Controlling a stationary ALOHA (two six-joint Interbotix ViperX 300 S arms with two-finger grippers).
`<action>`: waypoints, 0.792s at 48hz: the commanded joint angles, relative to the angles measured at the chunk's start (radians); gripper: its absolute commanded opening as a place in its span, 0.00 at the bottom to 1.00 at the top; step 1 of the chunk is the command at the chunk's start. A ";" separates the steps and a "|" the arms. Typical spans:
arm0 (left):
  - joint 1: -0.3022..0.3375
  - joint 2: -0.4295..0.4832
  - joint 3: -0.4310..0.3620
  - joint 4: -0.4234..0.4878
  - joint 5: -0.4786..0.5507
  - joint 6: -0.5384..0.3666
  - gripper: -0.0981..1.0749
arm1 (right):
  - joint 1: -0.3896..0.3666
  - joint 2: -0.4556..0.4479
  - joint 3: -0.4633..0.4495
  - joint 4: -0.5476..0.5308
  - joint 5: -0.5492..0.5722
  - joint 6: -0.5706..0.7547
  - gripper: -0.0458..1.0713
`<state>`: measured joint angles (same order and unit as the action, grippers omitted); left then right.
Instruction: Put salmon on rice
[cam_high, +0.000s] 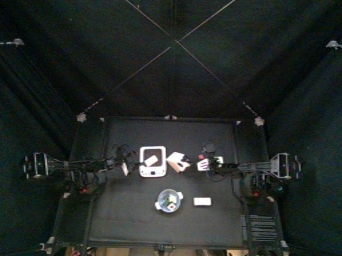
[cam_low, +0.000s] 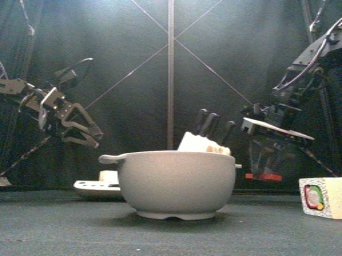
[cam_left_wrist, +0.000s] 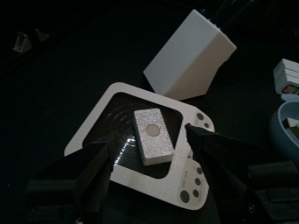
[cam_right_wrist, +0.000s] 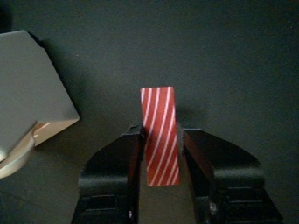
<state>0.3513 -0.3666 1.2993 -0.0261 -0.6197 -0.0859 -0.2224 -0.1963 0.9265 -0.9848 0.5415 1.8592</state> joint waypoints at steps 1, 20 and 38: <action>-0.002 -0.005 -0.008 0.002 -0.002 0.002 0.90 | -0.018 -0.055 -0.041 -0.043 0.002 -0.028 0.60; 0.006 -0.014 -0.003 0.003 -0.002 0.003 0.90 | -0.058 -0.213 -0.239 0.003 -0.011 -0.410 0.60; 0.008 -0.130 0.051 0.002 -0.002 0.005 0.90 | -0.060 -0.089 -0.357 0.089 -0.178 -0.664 0.60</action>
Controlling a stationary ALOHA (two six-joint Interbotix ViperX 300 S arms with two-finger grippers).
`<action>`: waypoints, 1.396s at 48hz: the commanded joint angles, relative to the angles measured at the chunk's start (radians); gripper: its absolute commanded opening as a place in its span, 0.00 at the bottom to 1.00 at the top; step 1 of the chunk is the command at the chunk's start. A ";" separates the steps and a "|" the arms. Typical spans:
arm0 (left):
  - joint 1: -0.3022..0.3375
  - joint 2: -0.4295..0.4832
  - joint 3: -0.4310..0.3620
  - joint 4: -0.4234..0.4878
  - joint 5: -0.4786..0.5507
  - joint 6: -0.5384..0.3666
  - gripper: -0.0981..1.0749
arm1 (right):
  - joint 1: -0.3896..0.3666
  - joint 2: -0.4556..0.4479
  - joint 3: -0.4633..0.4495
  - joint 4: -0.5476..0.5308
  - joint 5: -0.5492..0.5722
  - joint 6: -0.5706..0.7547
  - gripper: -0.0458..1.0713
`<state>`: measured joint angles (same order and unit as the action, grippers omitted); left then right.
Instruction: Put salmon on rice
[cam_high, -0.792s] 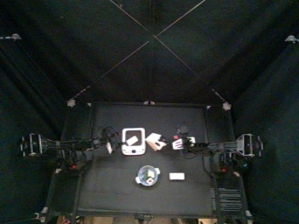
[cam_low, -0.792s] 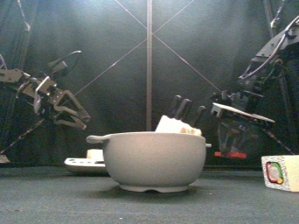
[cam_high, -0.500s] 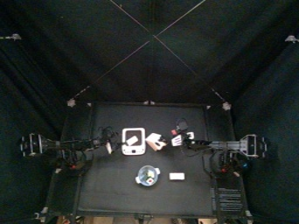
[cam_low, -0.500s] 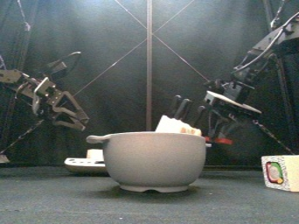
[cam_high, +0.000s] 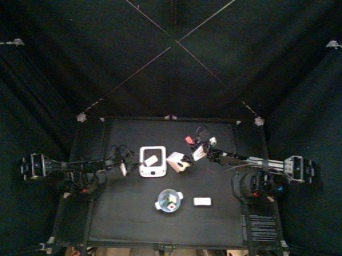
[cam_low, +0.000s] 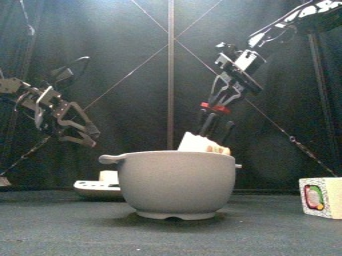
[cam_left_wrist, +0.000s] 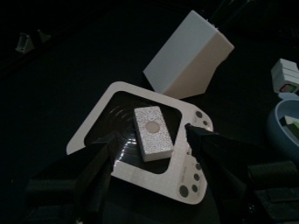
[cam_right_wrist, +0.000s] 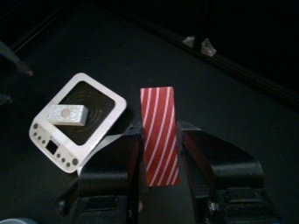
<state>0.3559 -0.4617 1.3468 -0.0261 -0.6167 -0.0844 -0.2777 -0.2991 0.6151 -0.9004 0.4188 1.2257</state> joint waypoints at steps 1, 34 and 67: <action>0.003 -0.048 0.008 0.002 -0.005 0.003 0.90 | -0.005 0.021 -0.051 0.005 -0.067 -0.040 0.60; 0.003 -0.348 0.106 0.000 0.118 -0.005 0.90 | -0.006 0.221 -0.264 0.097 -0.048 -0.164 0.60; 0.011 -0.348 0.107 0.000 0.129 -0.002 0.90 | -0.043 0.321 -0.480 0.798 0.160 -1.098 0.61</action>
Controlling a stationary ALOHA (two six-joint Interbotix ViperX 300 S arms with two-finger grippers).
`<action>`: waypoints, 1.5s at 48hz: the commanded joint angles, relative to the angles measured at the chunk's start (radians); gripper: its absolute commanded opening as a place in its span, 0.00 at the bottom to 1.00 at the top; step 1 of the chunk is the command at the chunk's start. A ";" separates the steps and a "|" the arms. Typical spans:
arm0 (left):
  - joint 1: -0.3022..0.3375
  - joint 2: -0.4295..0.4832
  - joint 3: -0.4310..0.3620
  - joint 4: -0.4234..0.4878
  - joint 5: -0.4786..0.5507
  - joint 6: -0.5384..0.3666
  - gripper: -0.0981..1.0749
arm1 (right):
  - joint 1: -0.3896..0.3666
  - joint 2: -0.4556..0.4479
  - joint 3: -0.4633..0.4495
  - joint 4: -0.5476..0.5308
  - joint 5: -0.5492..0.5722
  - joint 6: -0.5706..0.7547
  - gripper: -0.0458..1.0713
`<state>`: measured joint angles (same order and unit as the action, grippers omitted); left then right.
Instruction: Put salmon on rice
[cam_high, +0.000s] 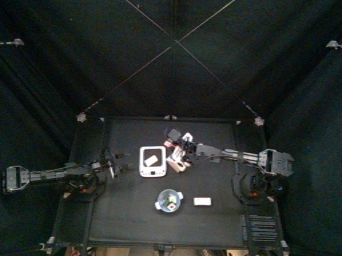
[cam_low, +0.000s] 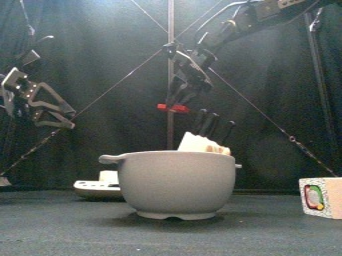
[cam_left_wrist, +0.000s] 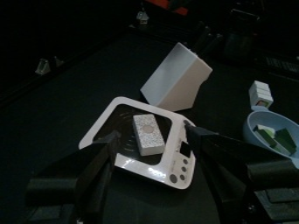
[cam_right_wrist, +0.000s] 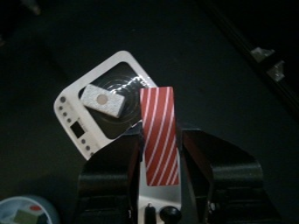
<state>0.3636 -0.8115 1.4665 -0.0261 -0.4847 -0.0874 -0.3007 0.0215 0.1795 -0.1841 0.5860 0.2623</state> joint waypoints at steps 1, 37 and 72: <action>0.003 0.002 -0.012 0.000 -0.003 0.002 0.90 | -0.025 0.005 -0.046 0.097 -0.009 -0.166 0.61; 0.014 0.000 -0.009 -0.003 -0.003 -0.002 0.90 | -0.020 0.227 -0.225 0.446 -0.011 -0.991 0.61; 0.014 0.002 -0.005 -0.009 -0.002 0.000 0.90 | 0.034 0.442 -0.451 0.310 0.184 -1.025 0.61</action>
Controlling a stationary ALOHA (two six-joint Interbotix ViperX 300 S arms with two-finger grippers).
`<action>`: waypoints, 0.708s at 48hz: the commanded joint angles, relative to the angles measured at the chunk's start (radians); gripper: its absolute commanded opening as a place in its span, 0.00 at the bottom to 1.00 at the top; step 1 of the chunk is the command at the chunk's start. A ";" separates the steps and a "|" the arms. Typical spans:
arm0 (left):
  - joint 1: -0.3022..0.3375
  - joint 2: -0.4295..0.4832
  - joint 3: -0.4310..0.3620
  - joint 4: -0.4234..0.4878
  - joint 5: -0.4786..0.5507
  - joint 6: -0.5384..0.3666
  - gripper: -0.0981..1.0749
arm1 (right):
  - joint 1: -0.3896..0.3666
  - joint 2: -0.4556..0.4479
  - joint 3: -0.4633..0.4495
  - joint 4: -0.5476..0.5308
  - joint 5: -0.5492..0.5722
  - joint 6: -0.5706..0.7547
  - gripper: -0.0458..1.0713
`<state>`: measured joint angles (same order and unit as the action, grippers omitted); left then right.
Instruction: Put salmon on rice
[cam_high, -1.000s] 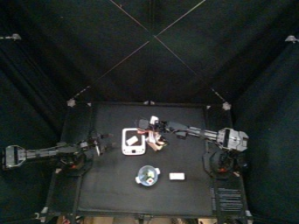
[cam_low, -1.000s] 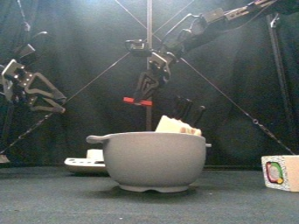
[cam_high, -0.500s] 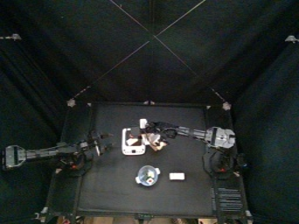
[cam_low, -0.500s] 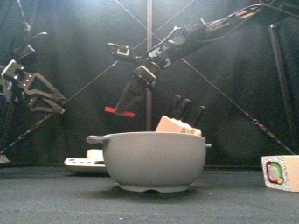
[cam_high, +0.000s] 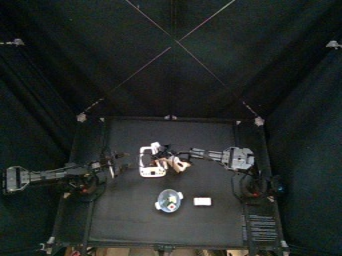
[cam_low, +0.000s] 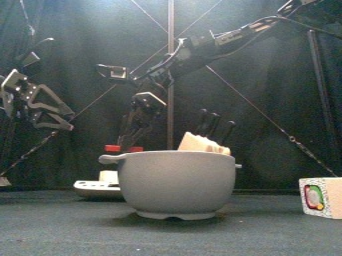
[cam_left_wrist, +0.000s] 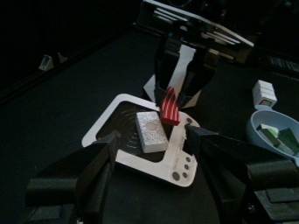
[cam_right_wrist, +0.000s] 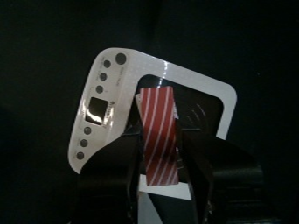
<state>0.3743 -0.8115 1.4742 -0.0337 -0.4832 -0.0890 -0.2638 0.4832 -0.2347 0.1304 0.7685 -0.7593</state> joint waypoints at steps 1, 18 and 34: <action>0.003 0.000 -0.012 -0.002 -0.005 0.002 0.90 | -0.003 -0.015 -0.038 -0.008 0.002 -0.003 0.61; 0.006 0.002 -0.012 -0.002 -0.003 0.002 0.90 | -0.003 0.017 -0.048 -0.040 0.000 -0.005 0.61; 0.006 0.000 -0.008 -0.002 -0.003 0.002 0.90 | -0.003 0.020 -0.055 -0.063 0.006 -0.005 0.61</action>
<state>0.3774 -0.8130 1.4772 -0.0337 -0.4817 -0.0874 -0.2654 0.5277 -0.2577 0.0690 0.7762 -0.7624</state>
